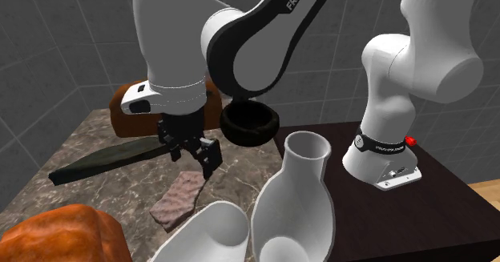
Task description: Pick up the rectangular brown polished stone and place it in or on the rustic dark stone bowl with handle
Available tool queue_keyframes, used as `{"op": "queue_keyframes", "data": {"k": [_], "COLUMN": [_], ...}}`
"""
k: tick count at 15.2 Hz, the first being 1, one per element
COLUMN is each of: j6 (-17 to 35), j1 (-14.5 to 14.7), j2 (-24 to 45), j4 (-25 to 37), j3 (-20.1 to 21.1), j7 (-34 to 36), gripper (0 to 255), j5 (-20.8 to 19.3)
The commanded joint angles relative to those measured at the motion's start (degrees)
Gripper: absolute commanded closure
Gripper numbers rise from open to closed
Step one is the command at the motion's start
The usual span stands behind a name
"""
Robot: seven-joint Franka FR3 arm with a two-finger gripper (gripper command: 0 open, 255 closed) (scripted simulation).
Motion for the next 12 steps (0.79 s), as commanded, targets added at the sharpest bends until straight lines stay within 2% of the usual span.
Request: {"op": "queue_keyframes", "data": {"k": [1, 6, 12], "j6": [1.5, 4.9, 4.9], "j1": [-0.2, -0.2, -0.2], "j2": [0.5, 3.5, 3.5], "j4": [-0.9, -1.3, -1.3], "j3": [-0.1, -0.3, -0.3], "j7": [-0.6, -0.2, -0.2], "gripper": [0, 0, 0], "j5": [0.0, -0.6, -0.6]}}
